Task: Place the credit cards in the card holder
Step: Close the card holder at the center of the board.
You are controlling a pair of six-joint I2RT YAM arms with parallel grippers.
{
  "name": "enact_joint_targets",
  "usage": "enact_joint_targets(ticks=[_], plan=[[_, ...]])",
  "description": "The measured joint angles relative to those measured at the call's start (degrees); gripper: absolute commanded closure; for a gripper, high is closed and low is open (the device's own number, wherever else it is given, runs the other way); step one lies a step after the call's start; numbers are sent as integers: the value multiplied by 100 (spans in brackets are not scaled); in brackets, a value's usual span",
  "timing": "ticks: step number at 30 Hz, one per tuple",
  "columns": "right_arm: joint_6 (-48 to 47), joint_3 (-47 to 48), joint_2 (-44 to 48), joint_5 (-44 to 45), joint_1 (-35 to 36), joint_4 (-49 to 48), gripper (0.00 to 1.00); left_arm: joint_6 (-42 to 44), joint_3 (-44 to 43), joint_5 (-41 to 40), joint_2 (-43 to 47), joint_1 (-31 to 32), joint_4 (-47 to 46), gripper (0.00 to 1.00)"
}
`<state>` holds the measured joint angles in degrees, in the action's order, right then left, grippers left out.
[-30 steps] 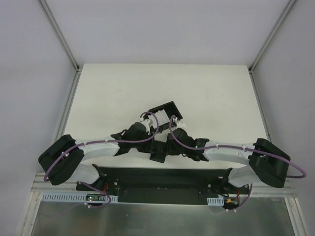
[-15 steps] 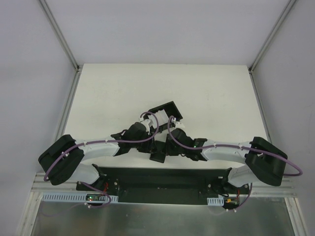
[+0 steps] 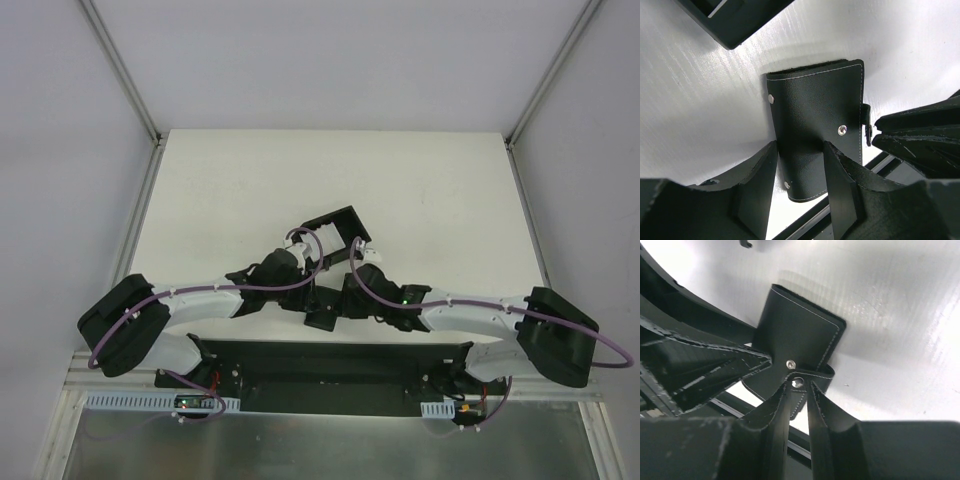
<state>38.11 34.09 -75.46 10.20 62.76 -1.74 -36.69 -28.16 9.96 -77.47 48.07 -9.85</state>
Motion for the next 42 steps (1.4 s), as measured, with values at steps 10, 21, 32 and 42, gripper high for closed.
enact_joint_targets(ticks=[10,21,32,42], plan=[[90,-188,98,92,17,101,78,13,0,4,-4,0,4,58],[87,-120,-201,59,17,-22,79,7,0,-11,-26,149,-13,59],[83,70,-457,0,17,-109,80,-136,0,-168,-28,238,-20,59],[81,85,-479,13,17,-129,80,-192,-61,-295,-98,299,9,68]])
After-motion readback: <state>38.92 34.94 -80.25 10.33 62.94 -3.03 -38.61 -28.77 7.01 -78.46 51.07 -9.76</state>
